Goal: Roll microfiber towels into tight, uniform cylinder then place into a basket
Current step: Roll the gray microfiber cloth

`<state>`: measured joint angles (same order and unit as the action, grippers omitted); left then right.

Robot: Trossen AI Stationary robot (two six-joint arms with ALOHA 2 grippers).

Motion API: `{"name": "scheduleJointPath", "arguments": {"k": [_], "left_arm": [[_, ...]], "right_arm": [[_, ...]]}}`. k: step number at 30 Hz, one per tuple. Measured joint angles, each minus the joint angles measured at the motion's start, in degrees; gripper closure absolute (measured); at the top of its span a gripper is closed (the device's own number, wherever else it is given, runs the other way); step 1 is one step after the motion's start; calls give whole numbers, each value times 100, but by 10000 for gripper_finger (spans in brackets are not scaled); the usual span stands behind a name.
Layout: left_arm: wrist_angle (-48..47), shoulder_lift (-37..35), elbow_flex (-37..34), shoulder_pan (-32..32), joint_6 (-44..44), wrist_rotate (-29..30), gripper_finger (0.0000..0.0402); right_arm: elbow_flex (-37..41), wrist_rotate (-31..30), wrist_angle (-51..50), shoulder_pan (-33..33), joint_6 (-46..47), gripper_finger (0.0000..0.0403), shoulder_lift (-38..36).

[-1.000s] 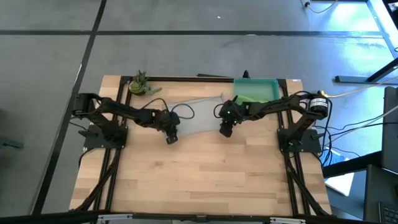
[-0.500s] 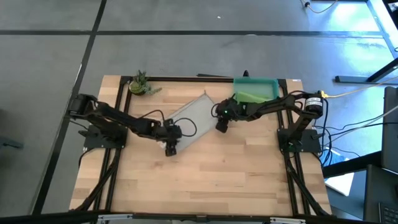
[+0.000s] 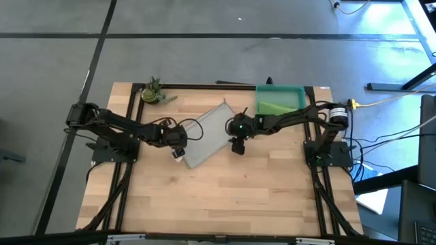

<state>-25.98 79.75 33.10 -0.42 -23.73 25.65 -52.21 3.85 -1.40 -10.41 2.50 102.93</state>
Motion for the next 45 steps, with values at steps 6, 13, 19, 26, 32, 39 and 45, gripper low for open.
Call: {"name": "scheduleJointPath", "arguments": {"k": [6,13,19,26,32,39,45], "left_arm": [[488,49,-365,39,-4,-142,317],[795,45,-455,-273,7,-622,317],[1341,64,-465,-643,8,-1032,317],[1901,80,-489,-851,72,-1079,317],[1596,-352,-243,-1009,529,-174,317],[1243,-303,-321,-880,397,188,317],[1422,202,-378,-852,372,-17,317]], "right_arm": [[-30,-382,313,-83,-17,249,507],[-18,-493,384,-306,-158,249,513],[-9,-1088,433,-501,-421,249,498],[4,-1976,537,-562,-908,249,490],[10,-1413,237,-432,-772,249,-138],[3,-52,470,85,-615,249,-140],[4,-65,958,345,-632,249,344]]}}
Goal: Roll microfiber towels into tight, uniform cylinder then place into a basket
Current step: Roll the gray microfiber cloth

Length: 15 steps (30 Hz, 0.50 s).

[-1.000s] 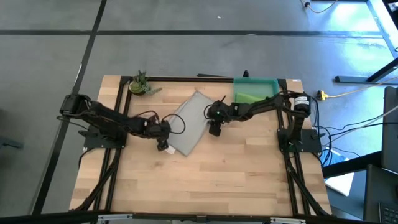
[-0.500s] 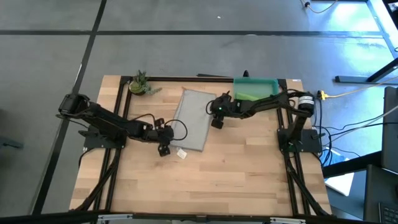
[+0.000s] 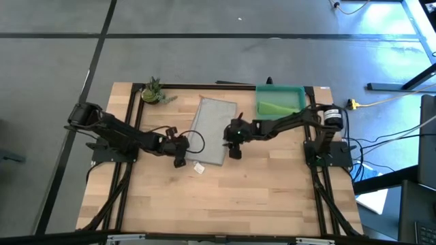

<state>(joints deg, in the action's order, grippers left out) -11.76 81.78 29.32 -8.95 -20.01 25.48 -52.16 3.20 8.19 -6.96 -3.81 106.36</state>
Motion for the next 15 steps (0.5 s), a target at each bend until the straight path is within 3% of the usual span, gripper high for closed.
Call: {"name": "scheduleJointPath", "arguments": {"k": [9,15], "left_arm": [[782,474,16,-107,-96,-381,317],[907,441,14,-240,121,-520,317]], "right_arm": [[-3,-640,40,-176,-155,249,262],[-2,-664,-51,-239,-419,249,192]]}}
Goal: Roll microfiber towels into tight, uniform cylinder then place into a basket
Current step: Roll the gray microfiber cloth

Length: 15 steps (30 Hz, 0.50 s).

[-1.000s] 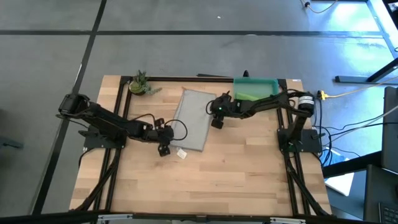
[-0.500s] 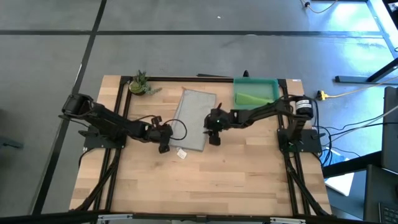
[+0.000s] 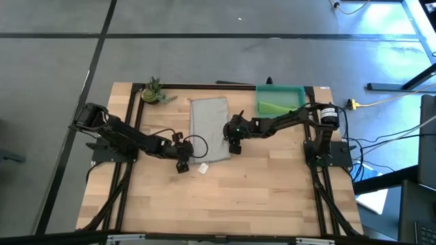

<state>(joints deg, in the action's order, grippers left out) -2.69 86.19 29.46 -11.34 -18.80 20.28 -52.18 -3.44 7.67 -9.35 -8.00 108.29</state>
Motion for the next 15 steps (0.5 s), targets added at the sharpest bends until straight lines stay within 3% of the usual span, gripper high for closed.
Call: {"name": "scheduleJointPath", "arguments": {"k": [8,15], "left_arm": [[-576,-934,-25,-1,141,101,317],[-562,-1470,-14,-6,144,274,317]], "right_arm": [[-2,150,-1154,505,-887,249,-808],[9,624,-1228,1047,-1586,249,-569]]}}
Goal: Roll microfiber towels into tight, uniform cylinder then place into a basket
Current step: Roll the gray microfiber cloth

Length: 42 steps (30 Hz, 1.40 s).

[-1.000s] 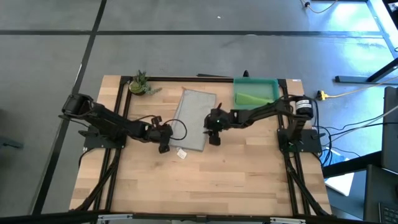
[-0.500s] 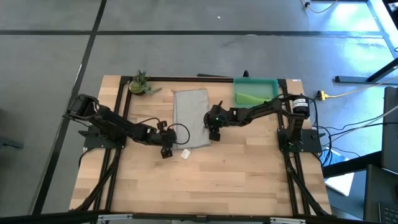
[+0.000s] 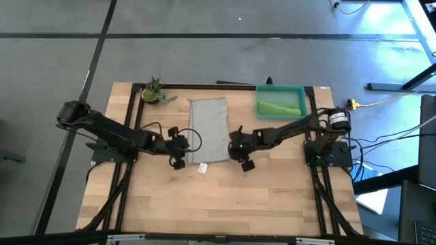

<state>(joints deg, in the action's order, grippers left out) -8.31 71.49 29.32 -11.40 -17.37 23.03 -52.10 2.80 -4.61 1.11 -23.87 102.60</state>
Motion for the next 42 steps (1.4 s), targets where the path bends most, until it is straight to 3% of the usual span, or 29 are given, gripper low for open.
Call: {"name": "scheduleJointPath", "arguments": {"k": [10,22,25,30,37,42], "left_arm": [[39,-31,0,0,0,22,317],[21,-35,2,-60,9,28,317],[20,-35,2,-94,13,28,317],[21,-35,4,-173,15,24,317],[20,23,9,-436,431,-513,317],[36,128,9,-566,468,-527,317]], "right_arm": [[-9,-72,194,137,-198,249,13],[-26,380,727,87,-101,253,592],[-33,399,716,49,119,283,643],[-34,343,803,29,106,384,663],[-24,278,893,28,120,395,628],[-24,246,897,27,250,395,628]]}}
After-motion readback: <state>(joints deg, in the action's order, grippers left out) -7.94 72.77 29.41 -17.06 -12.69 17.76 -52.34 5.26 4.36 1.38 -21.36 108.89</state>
